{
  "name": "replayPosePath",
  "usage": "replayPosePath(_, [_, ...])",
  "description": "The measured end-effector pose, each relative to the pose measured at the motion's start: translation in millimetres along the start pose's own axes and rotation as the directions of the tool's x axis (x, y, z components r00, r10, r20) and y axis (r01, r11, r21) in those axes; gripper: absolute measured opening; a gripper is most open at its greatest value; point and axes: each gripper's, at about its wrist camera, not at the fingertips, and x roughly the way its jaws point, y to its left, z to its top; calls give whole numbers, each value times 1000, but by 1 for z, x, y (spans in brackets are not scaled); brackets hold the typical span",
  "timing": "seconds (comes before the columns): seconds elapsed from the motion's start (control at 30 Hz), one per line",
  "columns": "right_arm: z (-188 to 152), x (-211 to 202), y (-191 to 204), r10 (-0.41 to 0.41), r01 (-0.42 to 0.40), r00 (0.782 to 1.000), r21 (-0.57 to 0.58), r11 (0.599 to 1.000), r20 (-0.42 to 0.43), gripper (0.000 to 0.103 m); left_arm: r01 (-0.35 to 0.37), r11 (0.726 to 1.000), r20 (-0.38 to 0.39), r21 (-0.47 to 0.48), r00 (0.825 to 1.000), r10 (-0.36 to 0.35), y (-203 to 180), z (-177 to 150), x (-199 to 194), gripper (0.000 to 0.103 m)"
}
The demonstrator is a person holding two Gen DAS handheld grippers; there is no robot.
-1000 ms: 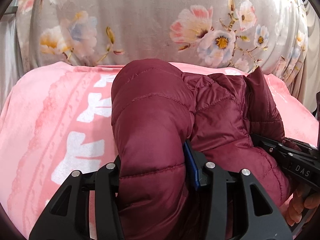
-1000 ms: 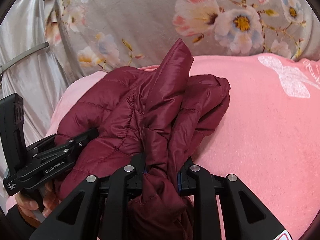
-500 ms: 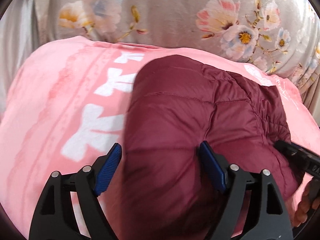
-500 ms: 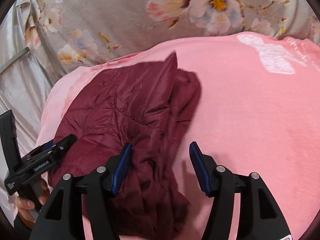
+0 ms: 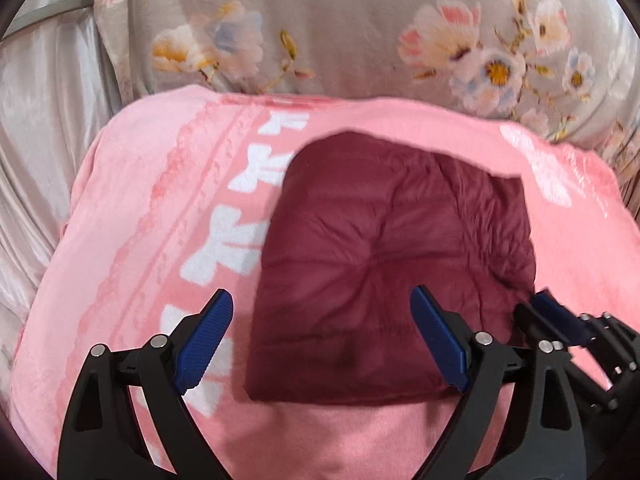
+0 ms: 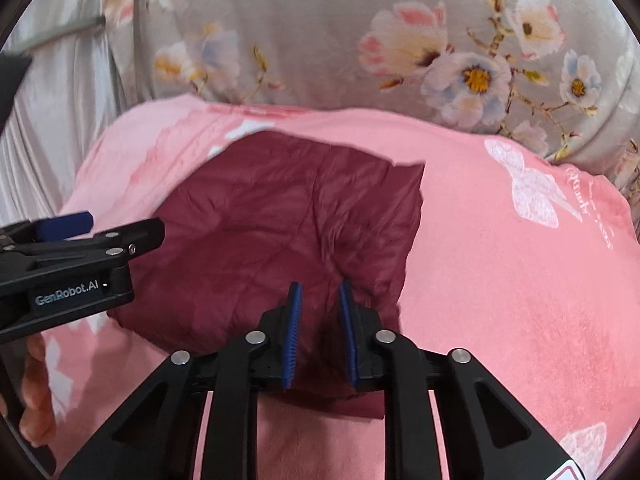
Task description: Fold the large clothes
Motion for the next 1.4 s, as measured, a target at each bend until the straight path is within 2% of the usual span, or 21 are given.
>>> replayPosePath(0.1, [-10, 11, -6, -31, 31, 999, 11, 999, -20, 6, -12, 1000, -40, -1, 999, 11, -5, -11, 16, 88])
replayPosePath(0.27, [-17, 22, -9, -40, 41, 998, 16, 999, -42, 5, -15, 1000, -63, -19, 998, 14, -7, -24, 33, 88])
replayPosePath(0.43, [-24, 33, -6, -59, 59, 997, 1, 998, -45, 5, -49, 999, -49, 3, 998, 50, -13, -30, 37, 92])
replayPosePath(0.67, [-27, 39, -9, -39, 40, 998, 24, 999, -42, 4, -68, 998, -42, 3, 997, 68, -12, -35, 47, 98])
replayPosePath(1.1, [-28, 41, -12, -17, 19, 999, 38, 999, -45, 6, -131, 991, 27, 22, 991, 131, -22, -46, 55, 98])
replayPosePath(1.4, [-27, 42, -14, 0, 2, 999, 46, 999, -47, 6, -144, 989, 40, 23, 989, 143, -23, -48, 55, 98])
